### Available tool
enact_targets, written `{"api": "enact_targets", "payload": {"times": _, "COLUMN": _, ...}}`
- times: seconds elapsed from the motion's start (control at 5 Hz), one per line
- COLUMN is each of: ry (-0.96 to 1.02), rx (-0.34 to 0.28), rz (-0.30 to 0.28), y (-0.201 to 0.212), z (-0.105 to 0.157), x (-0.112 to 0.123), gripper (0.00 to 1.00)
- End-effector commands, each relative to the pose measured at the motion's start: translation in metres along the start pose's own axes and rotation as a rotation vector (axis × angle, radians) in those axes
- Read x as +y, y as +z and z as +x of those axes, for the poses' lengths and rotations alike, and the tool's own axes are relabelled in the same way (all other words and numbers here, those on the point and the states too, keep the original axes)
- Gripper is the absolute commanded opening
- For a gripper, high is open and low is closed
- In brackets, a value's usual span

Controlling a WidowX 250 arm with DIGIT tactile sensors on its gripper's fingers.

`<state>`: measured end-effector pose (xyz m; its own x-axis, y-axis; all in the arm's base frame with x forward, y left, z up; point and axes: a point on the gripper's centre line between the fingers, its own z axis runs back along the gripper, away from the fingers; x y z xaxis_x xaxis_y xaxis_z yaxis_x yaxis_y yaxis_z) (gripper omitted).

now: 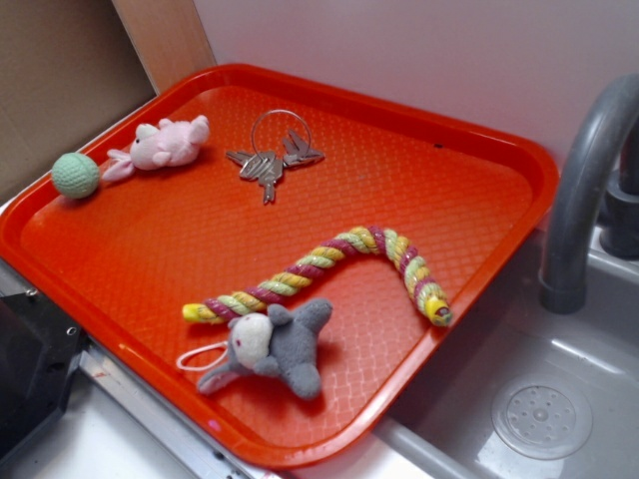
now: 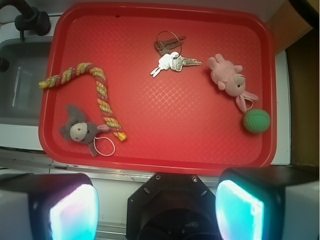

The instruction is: Grab the multicolored rope.

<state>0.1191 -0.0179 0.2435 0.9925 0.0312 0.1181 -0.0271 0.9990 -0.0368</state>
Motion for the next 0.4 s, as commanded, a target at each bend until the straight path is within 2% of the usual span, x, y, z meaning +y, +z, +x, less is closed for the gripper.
{"api": "enact_targets", "payload": {"times": 0.0, "ry": 0.000, "rx": 0.000, "rz": 0.000, "y": 0.000, "z": 0.000, "x": 0.000, "gripper": 1.00}}
{"api": "enact_targets", "payload": {"times": 0.2, "ry": -0.049, "rx": -0.054, "rz": -0.050, "y": -0.018, "z": 0.020, "x": -0.022, "gripper": 1.00}}
